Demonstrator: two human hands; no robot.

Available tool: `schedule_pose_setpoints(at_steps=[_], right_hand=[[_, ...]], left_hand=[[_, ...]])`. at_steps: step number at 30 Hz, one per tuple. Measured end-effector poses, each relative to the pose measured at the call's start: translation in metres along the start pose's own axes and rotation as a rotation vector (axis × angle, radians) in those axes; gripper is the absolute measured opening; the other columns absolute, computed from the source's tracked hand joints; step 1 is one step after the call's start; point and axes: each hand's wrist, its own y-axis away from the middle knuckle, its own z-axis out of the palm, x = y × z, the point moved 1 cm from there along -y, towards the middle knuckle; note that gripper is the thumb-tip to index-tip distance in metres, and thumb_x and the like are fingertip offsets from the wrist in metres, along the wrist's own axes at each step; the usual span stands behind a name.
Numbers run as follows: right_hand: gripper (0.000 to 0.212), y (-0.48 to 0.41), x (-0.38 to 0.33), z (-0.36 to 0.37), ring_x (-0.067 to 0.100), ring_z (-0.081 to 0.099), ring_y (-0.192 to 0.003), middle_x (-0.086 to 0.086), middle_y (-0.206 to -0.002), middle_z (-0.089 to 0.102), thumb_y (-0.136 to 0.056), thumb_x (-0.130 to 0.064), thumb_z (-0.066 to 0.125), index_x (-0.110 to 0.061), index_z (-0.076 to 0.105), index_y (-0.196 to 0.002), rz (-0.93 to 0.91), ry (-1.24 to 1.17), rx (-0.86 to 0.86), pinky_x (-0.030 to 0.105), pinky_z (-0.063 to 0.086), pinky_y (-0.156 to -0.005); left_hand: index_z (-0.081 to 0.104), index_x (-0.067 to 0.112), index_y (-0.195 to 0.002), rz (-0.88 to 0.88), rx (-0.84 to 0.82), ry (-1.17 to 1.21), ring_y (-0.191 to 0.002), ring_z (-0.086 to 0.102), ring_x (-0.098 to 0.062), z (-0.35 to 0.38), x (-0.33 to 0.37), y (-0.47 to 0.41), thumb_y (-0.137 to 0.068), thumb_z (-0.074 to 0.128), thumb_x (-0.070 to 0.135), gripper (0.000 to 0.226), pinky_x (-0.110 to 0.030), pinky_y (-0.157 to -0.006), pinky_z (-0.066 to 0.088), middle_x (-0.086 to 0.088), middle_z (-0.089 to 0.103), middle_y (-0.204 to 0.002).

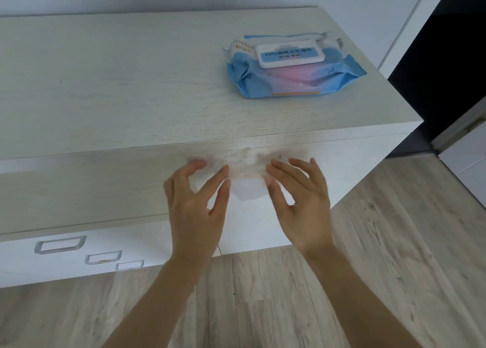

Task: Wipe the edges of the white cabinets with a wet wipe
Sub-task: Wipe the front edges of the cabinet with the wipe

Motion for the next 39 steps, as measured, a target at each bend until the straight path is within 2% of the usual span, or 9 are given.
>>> schedule_pose_setpoints(at_steps=[7,12,15,18,21,25,29,34,39], right_hand=[[0.023,-0.001,-0.006,0.007,0.016,0.046,-0.103,-0.002,-0.099,0.068,-0.082,-0.030,0.063,-0.015,0.071,-0.097,0.080,-0.010,-0.008,0.037,0.038,-0.092],[0.011,-0.008,-0.016,0.012,0.019,0.052,-0.097,-0.012,-0.090,0.069,-0.080,-0.026,0.065,-0.026,0.072,-0.088,0.094,0.040,-0.038,0.035,0.020,-0.088],[0.011,-0.013,-0.026,0.014,0.005,0.048,-0.091,-0.018,-0.085,0.067,-0.081,-0.024,0.064,-0.031,0.072,-0.086,0.148,-0.080,-0.071,0.030,0.017,-0.089],[0.019,-0.014,-0.033,0.010,-0.005,0.047,-0.092,-0.033,-0.076,0.061,-0.081,-0.030,0.067,-0.048,0.065,-0.083,0.295,-0.302,-0.101,0.031,0.020,-0.097],[0.024,-0.014,-0.041,0.005,0.000,0.053,-0.098,-0.033,-0.084,0.064,-0.079,-0.032,0.068,-0.055,0.064,-0.073,0.439,-0.526,-0.172,0.044,0.035,-0.097],[0.031,-0.014,-0.059,0.000,0.001,0.056,-0.093,-0.036,-0.082,0.062,-0.078,-0.027,0.070,-0.054,0.062,-0.067,0.445,-0.502,-0.233,0.045,0.040,-0.095],[0.032,-0.018,-0.090,0.006,0.001,0.054,-0.093,-0.043,-0.083,0.056,-0.078,-0.023,0.071,-0.050,0.058,-0.067,0.373,-0.454,-0.289,0.046,0.039,-0.094],[0.024,-0.005,-0.141,0.035,-0.012,0.045,-0.089,-0.032,-0.073,0.055,-0.080,-0.021,0.070,-0.042,0.060,-0.073,0.217,-0.347,-0.365,0.011,0.019,-0.088],[0.005,0.032,-0.199,0.089,0.003,0.046,-0.082,-0.021,-0.077,0.057,-0.079,-0.015,0.071,-0.019,0.069,-0.077,0.092,-0.214,-0.422,0.013,0.021,-0.083]], left_hand=[[0.073,0.024,-0.097,-0.168,-0.069,0.141,-0.091,0.042,-0.014,0.004,0.010,-0.004,-0.079,0.071,0.024,0.018,0.000,-0.073,0.031,-0.002,0.051,-0.097],[0.074,0.020,-0.089,-0.168,-0.111,0.131,-0.089,0.040,-0.013,0.003,0.010,-0.013,-0.077,0.073,0.019,0.012,0.001,-0.075,0.030,0.003,0.047,-0.092],[0.072,0.032,-0.079,-0.295,-0.104,0.246,-0.092,0.044,-0.013,0.001,0.014,-0.017,-0.076,0.073,0.020,0.012,0.000,-0.075,0.031,0.006,0.050,-0.091],[0.064,0.045,-0.073,-0.443,-0.105,0.441,-0.091,0.054,-0.012,-0.009,0.017,-0.020,-0.077,0.072,0.024,0.023,-0.005,-0.073,0.039,0.012,0.054,-0.092],[0.068,0.036,-0.079,-0.503,-0.104,0.557,-0.084,0.062,-0.008,-0.024,0.016,-0.022,-0.078,0.071,0.019,0.018,-0.011,-0.074,0.045,0.008,0.065,-0.091],[0.067,0.030,-0.077,-0.511,-0.131,0.570,-0.074,0.062,0.003,-0.047,0.012,-0.022,-0.080,0.069,0.011,0.020,-0.007,-0.068,0.044,0.018,0.069,-0.076],[0.063,0.033,-0.074,-0.480,-0.115,0.513,-0.073,0.062,0.003,-0.080,-0.003,-0.021,-0.079,0.071,0.010,0.025,-0.006,-0.067,0.045,0.020,0.067,-0.076],[0.060,0.032,-0.076,-0.480,-0.053,0.365,-0.070,0.058,-0.004,-0.134,-0.045,-0.008,-0.077,0.071,0.005,0.029,-0.011,-0.063,0.044,0.013,0.064,-0.076],[0.059,0.031,-0.078,-0.425,-0.088,0.204,-0.072,0.054,-0.004,-0.194,-0.112,0.014,-0.077,0.071,0.005,0.029,-0.007,-0.062,0.038,0.014,0.061,-0.080]])
